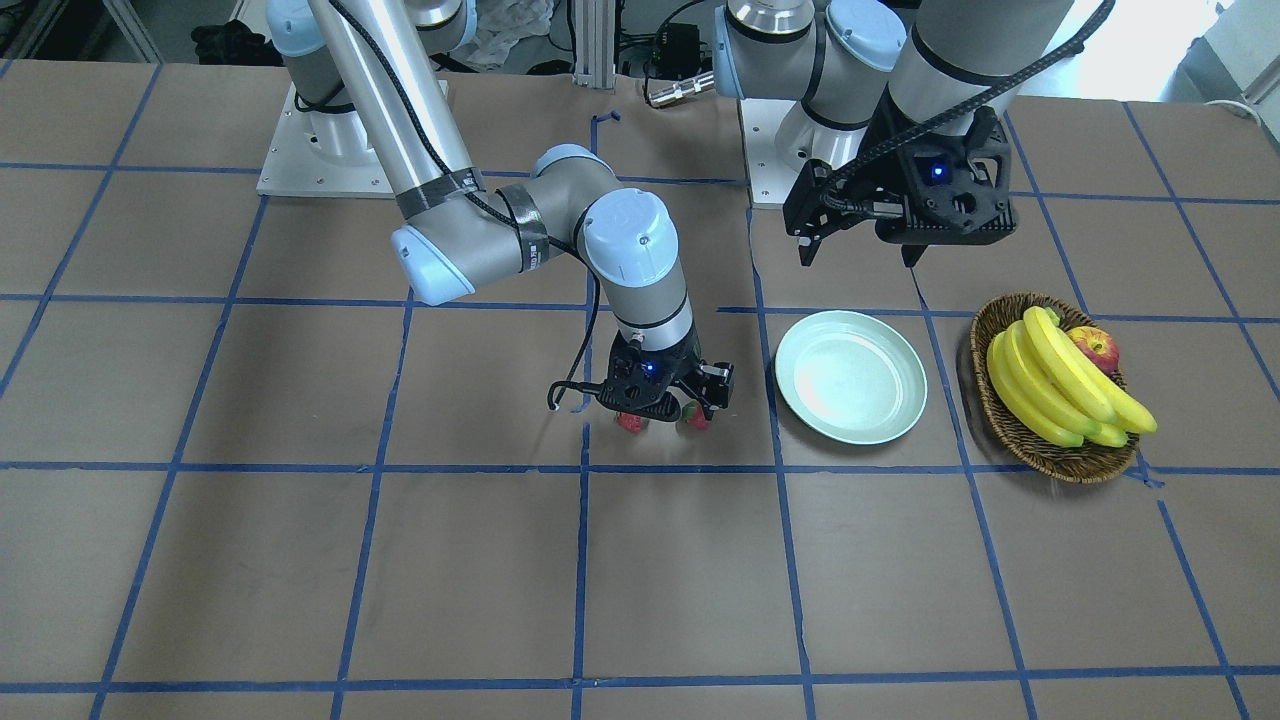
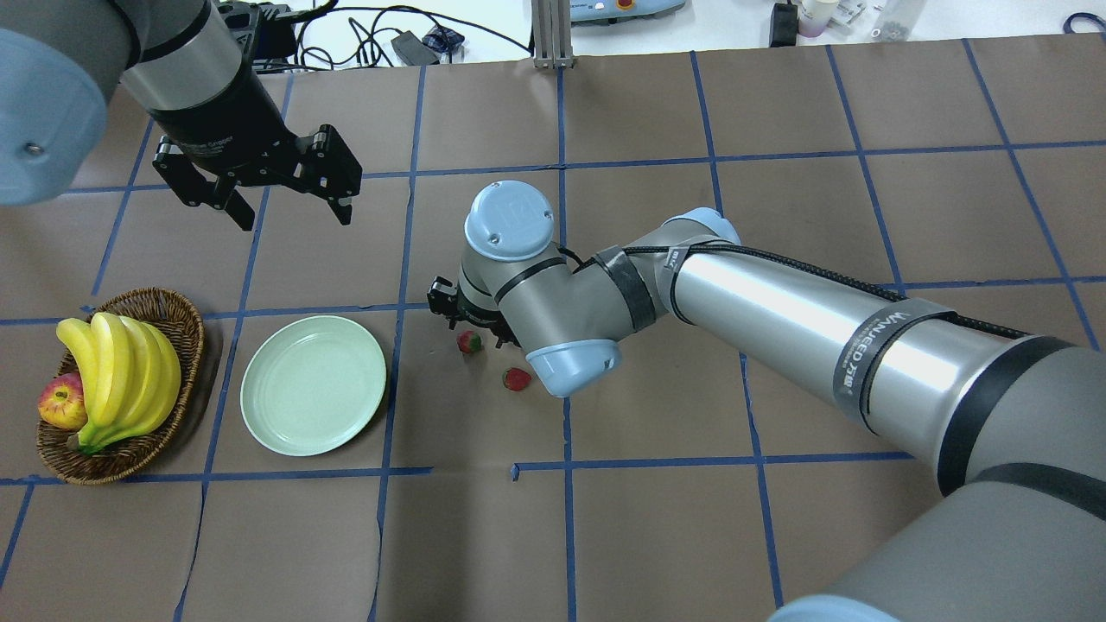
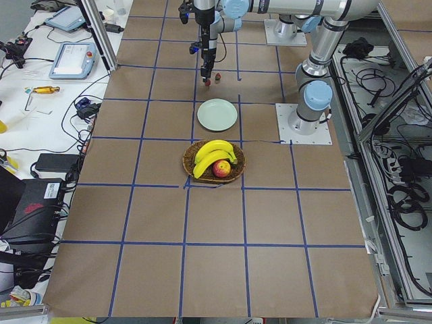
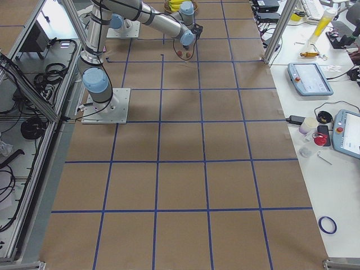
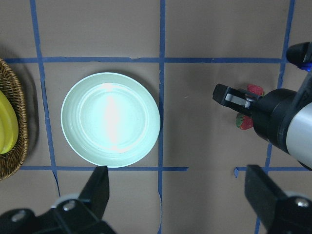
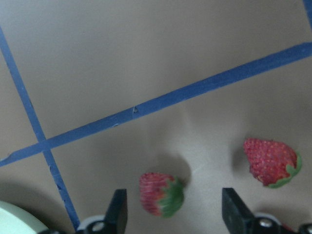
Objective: Collect all strawberries into plate
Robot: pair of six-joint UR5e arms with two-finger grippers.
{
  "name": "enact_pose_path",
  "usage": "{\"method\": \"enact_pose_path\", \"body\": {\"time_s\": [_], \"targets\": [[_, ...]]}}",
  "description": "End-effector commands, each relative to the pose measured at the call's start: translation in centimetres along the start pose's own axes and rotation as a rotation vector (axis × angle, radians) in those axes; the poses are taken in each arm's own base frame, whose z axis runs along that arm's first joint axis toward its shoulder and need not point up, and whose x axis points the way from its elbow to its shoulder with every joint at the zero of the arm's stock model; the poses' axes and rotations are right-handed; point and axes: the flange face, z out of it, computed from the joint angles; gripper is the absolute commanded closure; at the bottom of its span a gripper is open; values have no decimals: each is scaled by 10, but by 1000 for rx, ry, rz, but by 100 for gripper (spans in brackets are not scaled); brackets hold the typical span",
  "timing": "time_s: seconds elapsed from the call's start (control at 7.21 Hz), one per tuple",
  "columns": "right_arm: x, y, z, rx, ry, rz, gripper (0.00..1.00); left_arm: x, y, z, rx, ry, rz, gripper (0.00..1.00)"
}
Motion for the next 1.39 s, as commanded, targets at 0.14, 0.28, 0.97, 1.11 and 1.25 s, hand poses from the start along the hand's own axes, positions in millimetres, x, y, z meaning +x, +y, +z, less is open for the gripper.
{"method": "enact_pose_path", "body": {"time_s": [0.14, 0.28, 0.97, 1.11, 1.25], "targets": [[30, -10, -64, 82, 45, -150, 0, 0, 0, 0, 0, 0, 0, 0], [63, -35, -108, 27, 121, -227, 0, 0, 0, 0, 0, -1, 0, 0], [152, -113, -352, -101, 209, -354, 0, 0, -2, 4, -7, 1, -1, 0], [154, -115, -363, -83, 211, -349, 0, 0, -1, 6, -12, 1, -1, 0], [164, -115, -370, -57, 299, -354, 0, 0, 1, 8, -15, -1, -1, 0]]}}
